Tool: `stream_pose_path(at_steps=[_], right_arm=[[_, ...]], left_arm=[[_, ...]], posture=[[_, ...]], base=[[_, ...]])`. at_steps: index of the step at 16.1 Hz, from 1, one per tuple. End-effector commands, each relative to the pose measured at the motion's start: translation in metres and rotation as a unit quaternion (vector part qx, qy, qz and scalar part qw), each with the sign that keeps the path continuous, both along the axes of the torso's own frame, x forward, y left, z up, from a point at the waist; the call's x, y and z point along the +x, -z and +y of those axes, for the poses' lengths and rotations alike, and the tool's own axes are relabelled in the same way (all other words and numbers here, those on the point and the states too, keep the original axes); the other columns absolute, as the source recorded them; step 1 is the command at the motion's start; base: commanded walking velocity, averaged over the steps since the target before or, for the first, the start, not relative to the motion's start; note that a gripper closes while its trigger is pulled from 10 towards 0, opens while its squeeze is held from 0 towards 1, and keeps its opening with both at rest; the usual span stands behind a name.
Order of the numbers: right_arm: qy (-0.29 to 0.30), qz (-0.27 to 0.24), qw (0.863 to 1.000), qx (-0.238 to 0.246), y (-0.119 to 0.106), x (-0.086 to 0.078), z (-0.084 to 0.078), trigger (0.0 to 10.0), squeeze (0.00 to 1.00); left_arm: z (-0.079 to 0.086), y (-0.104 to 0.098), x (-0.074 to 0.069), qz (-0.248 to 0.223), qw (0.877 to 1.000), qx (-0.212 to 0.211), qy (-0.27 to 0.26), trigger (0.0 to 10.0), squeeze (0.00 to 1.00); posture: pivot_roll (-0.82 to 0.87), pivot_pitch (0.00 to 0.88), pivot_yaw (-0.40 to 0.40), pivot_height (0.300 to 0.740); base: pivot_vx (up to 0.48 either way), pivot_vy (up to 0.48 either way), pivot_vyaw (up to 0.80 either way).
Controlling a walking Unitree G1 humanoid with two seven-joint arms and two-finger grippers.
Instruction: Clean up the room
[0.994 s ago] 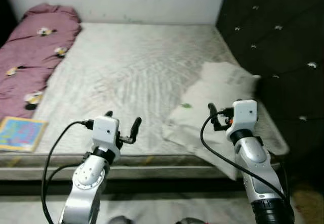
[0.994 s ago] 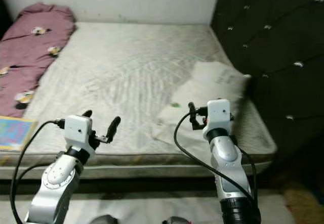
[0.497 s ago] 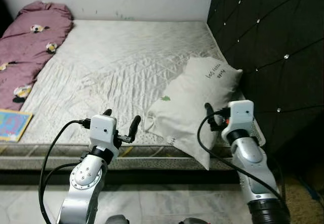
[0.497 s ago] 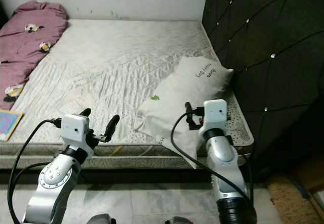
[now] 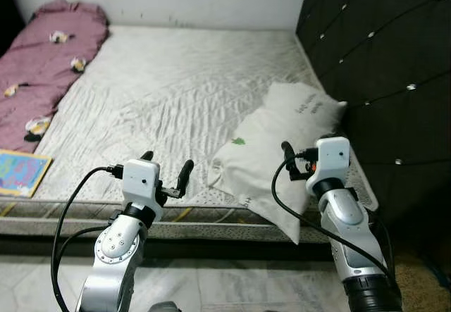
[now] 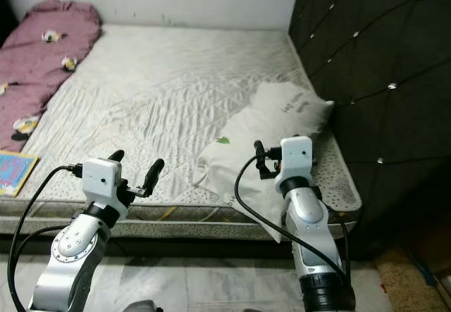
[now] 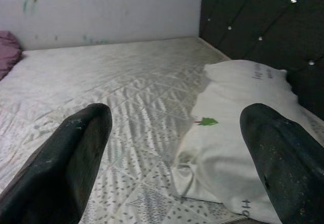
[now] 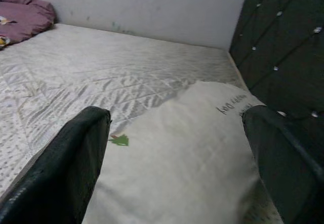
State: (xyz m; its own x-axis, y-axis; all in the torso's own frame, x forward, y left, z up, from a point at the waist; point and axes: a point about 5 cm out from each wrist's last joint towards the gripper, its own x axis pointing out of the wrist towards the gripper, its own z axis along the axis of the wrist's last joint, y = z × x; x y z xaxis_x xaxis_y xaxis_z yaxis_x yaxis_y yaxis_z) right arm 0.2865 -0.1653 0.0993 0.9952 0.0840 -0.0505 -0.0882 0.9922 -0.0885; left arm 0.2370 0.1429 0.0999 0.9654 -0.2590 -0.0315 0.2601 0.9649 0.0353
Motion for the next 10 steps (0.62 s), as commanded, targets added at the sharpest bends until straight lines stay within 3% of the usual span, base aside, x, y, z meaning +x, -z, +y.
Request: stream_pose_path(at_steps=[1, 10], right_arm=[[-0.001, -0.009, 1.0, -0.001, -0.0041, 0.0025, 0.0009, 10.0, 0.0], [0.002, -0.009, 1.0, -0.001, -0.0036, 0.0018, 0.0004, 10.0, 0.0]], left_arm=[[-0.001, -0.0031, 0.0013, -0.008, 1.0, 0.0, 0.006, 10.0, 0.0], [-0.0009, -0.003, 0.0019, -0.007, 1.0, 0.002, 0.007, 10.0, 0.0]], posture=[[-0.01, 0.0, -0.023, 0.74], [-0.01, 0.0, -0.019, 0.74]], base=[[0.337, 0.0, 0.0], [0.346, 0.0, 0.0]])
